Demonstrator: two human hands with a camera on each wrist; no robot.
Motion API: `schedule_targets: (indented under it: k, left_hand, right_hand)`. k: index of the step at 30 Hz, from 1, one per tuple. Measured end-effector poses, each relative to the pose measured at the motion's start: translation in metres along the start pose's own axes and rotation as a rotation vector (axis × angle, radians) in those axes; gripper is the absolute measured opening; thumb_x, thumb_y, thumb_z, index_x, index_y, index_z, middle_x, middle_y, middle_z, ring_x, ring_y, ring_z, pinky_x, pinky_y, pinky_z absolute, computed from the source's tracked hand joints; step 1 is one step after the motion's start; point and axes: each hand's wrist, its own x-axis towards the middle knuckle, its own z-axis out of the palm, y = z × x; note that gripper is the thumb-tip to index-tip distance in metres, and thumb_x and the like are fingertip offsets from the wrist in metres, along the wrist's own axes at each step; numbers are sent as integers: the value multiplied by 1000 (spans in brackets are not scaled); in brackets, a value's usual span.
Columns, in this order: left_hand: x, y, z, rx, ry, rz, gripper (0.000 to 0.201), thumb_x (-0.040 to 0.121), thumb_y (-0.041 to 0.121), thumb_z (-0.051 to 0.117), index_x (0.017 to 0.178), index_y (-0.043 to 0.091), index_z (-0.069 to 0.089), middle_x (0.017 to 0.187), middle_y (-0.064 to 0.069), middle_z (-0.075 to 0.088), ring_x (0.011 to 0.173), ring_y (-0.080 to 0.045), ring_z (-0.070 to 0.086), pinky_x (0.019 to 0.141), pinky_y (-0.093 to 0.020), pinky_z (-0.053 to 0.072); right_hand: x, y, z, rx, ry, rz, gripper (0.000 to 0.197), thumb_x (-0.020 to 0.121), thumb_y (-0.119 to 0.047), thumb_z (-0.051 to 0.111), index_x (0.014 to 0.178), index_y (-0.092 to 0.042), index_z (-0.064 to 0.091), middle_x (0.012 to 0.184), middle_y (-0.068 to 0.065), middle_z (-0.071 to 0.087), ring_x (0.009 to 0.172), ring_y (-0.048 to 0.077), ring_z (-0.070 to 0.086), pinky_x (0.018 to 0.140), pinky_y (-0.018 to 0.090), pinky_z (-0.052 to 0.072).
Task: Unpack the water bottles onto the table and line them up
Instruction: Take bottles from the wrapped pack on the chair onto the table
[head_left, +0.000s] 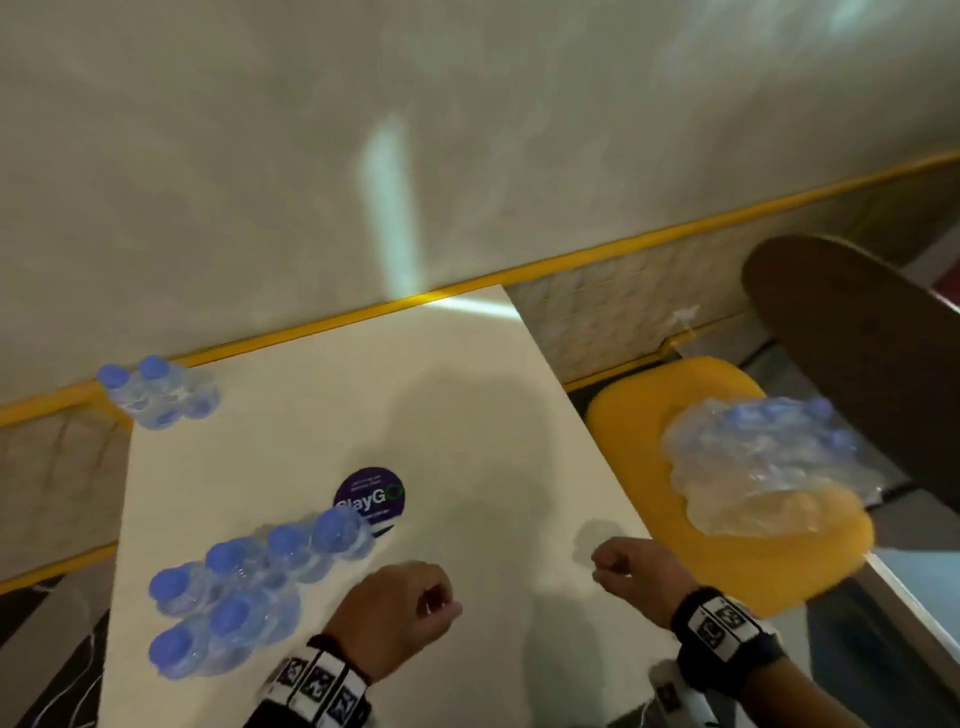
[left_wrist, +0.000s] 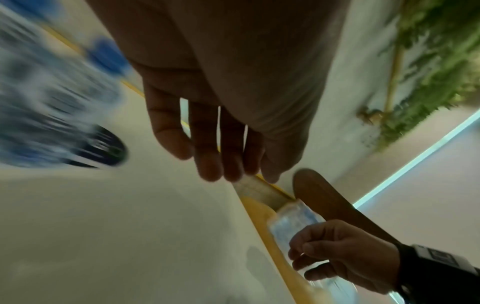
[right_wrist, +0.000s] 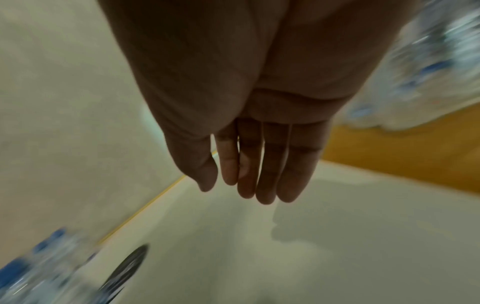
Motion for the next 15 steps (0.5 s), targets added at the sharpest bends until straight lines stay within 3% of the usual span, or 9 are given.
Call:
schedule_targets:
  k: [2, 4, 7, 10, 12, 15]
  left_hand:
    - [49, 40, 11, 68, -125, 93, 30, 86, 61, 57, 86, 32, 63, 83, 12, 66, 75, -5, 62, 74, -34, 55]
    - [95, 83, 24, 127, -212, 180, 30, 88, 57, 58, 91, 29, 66, 88, 10, 69, 78, -7, 63, 75, -33, 56]
    - [157, 150, 55, 172, -305, 267, 30, 90, 52, 61, 102, 26, 69, 99, 6, 73, 85, -11, 66, 78, -33, 57]
    - [204, 212, 98, 139, -389, 290, 38, 88, 52, 66, 116, 26, 68, 113, 4, 72, 97, -13, 67, 87, -36, 58]
    - [233, 242, 137, 46, -484, 245, 56, 86, 48, 70, 135, 26, 59, 132, -1, 65, 114, -17, 64, 98, -41, 54]
    - [266, 281, 180, -100, -530, 114, 89, 79, 47, 74, 154, 40, 26, 154, 4, 44, 130, -21, 55, 106, -48, 49]
  right_hand:
    - [-16, 47, -26, 57, 71, 119, 16, 85, -30, 70, 72, -28, 60, 75, -6, 64, 70, 10, 58, 64, 21, 47]
    - [-29, 91, -52, 106, 166, 236, 17, 85, -23, 69, 70, -25, 61, 71, -2, 64, 65, 9, 55, 61, 23, 46]
    - [-41, 152, -88, 243, 345, 352, 8, 85, -22, 71, 91, -26, 67, 93, -4, 70, 86, 14, 66, 81, 38, 56]
    - [-36, 194, -117, 364, 481, 446, 35, 86, -21, 71, 119, -16, 59, 111, -1, 64, 97, 20, 65, 87, 35, 51]
    - [-27, 212, -137, 433, 535, 477, 46, 87, -20, 70, 129, -14, 52, 117, 0, 59, 102, 22, 64, 88, 35, 50]
    - [-5, 235, -153, 488, 529, 486, 51, 86, -21, 70, 131, -15, 47, 117, -3, 54, 105, 24, 63, 86, 35, 49]
